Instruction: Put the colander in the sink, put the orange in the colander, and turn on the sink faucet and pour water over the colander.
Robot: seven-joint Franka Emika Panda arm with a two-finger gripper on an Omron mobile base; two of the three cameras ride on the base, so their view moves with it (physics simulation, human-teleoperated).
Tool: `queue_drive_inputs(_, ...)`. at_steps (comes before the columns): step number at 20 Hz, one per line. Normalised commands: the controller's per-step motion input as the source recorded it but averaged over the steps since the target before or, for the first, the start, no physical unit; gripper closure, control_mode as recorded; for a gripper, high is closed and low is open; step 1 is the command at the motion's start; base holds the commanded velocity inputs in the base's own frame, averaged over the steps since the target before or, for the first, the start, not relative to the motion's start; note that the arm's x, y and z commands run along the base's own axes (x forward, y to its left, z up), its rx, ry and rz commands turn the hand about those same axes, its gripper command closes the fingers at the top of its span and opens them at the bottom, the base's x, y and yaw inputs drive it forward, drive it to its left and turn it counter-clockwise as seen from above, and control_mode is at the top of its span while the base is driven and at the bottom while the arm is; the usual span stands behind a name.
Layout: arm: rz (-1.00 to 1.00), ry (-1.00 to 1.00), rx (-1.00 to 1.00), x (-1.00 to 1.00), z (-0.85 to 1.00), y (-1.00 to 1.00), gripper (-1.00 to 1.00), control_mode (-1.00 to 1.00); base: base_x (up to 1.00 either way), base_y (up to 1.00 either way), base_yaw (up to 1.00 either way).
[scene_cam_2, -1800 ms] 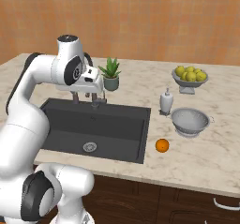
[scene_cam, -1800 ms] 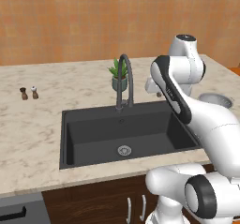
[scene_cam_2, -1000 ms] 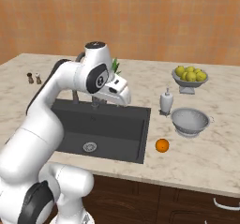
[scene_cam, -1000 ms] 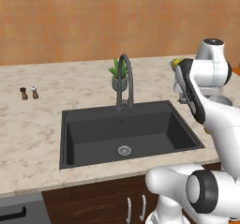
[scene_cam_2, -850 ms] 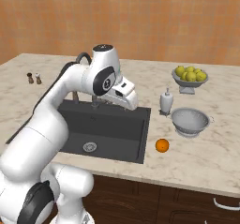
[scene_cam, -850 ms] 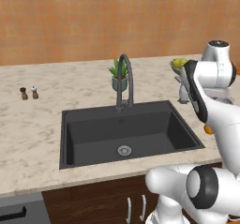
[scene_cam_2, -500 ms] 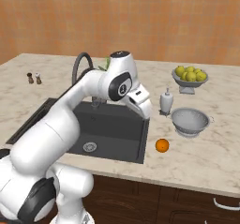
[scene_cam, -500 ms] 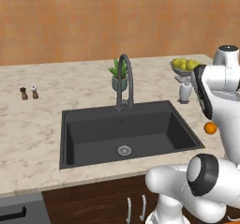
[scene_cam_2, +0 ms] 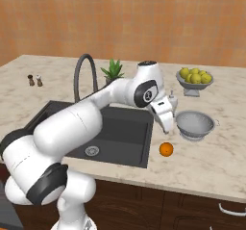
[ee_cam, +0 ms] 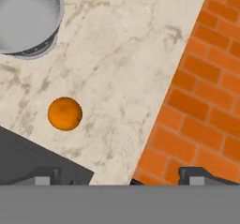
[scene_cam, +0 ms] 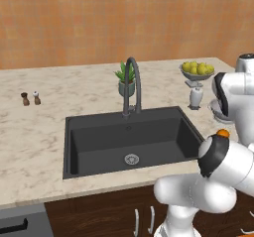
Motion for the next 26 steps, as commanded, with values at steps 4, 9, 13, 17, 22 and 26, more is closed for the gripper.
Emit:
queue_drive_inputs(4, 0.0, 0.02, 0.09, 0.02, -0.18, -0.61, -1.0, -1.0, 0.0, 0.0, 0.0)
queue_drive_inputs(9, 0.0, -0.07, 0.09, 0.16, -0.12, -0.3, -1.0, -1.0, 0.0, 0.0, 0.0)
queue_drive_inputs(13, 0.0, -0.14, 0.09, 0.26, -0.19, -0.21, -1.0, -1.0, 0.0, 0.0, 0.0)
queue_drive_inputs(17, 0.0, -0.13, 0.07, 0.3, -0.27, -0.2, -1.0, -1.0, 0.0, 0.0, 0.0)
queue_drive_inputs(22, 0.0, -0.1, 0.05, 0.35, -0.25, -0.17, -1.0, -1.0, 0.0, 0.0, 0.0)
queue_drive_inputs(26, 0.0, -0.03, 0.04, 0.37, -0.26, -0.15, -1.0, -1.0, 0.0, 0.0, 0.0)
